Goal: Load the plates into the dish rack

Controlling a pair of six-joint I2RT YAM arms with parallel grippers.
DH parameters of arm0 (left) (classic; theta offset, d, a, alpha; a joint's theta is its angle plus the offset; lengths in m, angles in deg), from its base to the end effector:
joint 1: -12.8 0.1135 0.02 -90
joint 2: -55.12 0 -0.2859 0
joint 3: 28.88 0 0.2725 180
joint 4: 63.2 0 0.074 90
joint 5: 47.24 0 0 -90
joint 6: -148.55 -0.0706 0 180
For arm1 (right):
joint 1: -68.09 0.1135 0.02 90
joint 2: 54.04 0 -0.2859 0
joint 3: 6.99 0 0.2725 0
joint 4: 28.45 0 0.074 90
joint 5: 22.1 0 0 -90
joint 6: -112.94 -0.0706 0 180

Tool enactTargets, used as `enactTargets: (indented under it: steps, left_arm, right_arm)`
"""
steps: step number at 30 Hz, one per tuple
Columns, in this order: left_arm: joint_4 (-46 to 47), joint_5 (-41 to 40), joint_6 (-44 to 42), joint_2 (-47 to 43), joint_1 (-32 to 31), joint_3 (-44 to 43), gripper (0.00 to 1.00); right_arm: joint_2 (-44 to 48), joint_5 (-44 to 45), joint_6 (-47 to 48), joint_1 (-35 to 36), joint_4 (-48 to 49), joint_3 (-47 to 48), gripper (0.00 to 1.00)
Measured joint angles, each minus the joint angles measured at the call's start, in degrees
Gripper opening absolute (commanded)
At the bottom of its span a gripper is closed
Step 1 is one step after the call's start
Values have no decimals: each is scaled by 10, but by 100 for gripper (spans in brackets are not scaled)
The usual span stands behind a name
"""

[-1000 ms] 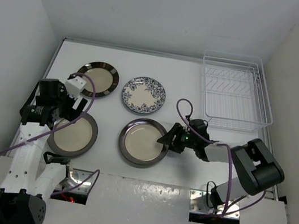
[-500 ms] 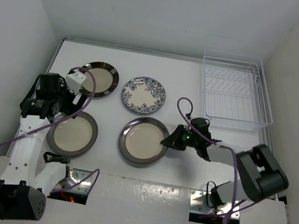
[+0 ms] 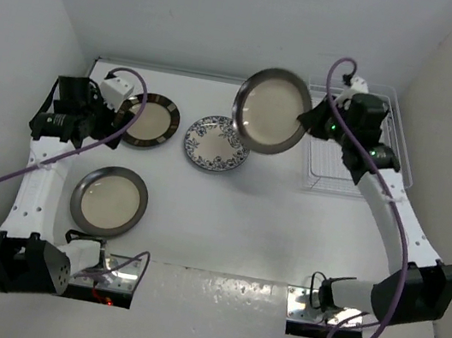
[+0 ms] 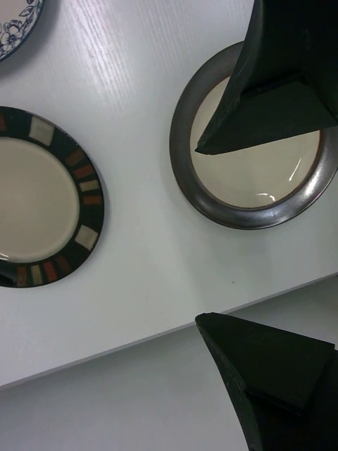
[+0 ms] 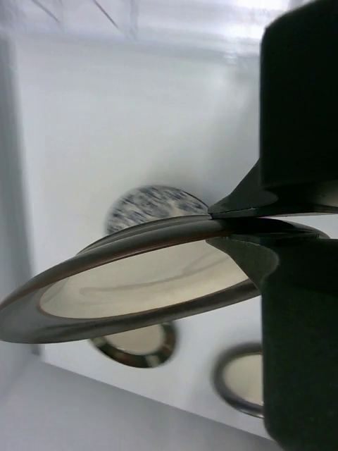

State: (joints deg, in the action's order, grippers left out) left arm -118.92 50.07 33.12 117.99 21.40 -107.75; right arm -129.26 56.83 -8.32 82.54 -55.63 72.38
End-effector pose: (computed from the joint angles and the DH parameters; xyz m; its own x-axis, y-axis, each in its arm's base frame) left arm 0.2607 0.0303 0.3510 -0.5928 0.3411 -0.7296 0.2248 0.9399 0.2569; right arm 0.3362 0.1006 0.3536 -0.5397 0.3868 -0.7477 -0.1590 0.8253 0.5418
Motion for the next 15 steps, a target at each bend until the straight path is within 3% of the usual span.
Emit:
enactTargets:
  steps: [8,15]
  left_arm:
    - [-2,1,2,69,-4,-51,100]
    - [-7,-4,2,130,-16,-96,100]
  right_arm:
    - [-78,38,51,-165,-11,154,0]
    - [-128,124,155,-285,-12,179,0]
